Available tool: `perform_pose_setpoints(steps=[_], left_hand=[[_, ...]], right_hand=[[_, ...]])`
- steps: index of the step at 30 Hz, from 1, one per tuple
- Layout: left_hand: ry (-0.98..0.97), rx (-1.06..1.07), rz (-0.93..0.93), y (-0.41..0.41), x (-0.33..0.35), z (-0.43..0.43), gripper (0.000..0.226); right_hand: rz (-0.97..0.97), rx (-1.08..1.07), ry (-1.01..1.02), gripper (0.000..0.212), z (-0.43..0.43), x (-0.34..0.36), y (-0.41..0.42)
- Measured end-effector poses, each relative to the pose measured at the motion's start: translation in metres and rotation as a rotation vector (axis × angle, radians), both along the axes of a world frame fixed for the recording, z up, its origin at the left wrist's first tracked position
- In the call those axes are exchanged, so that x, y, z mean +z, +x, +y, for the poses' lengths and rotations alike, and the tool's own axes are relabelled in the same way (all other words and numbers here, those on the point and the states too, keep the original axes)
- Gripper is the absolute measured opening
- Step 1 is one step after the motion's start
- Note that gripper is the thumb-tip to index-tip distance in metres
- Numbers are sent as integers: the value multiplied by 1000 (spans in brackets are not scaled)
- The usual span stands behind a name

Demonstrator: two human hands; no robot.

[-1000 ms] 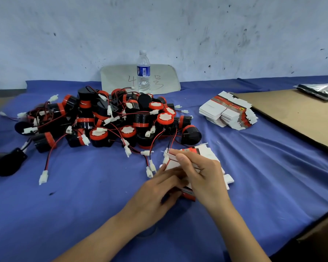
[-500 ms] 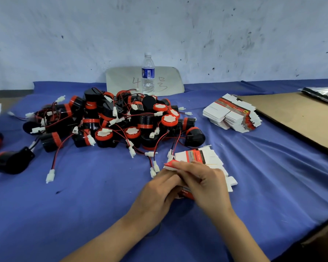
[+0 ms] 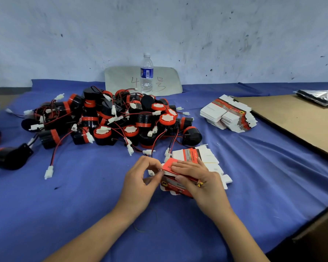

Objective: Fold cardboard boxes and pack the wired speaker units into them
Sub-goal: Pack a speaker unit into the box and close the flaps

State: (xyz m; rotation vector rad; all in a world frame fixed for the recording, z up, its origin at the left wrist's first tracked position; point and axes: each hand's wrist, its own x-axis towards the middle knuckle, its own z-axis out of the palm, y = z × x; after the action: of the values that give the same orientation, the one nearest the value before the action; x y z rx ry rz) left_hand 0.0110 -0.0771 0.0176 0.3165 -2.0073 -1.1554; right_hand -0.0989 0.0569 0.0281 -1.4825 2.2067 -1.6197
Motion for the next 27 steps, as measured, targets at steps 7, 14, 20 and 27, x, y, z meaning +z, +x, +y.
perform_pose_setpoints(steps=[7,14,20,27], left_hand=[[67,-52,-37,1,0,-1,29],[45,-97,-60,2,0,-5,25],[-4,-96,-61,3,-1,-7,24],[-200,-43,-27,4,-1,-6,33]], right_hand=[[-59,16,-34,39,1,-1,-2],[-61,49,-27,35,2,-2,-4],[-40,58,-17,30,3,-1,-5],[38,60,-12,23,3,-7,-9]])
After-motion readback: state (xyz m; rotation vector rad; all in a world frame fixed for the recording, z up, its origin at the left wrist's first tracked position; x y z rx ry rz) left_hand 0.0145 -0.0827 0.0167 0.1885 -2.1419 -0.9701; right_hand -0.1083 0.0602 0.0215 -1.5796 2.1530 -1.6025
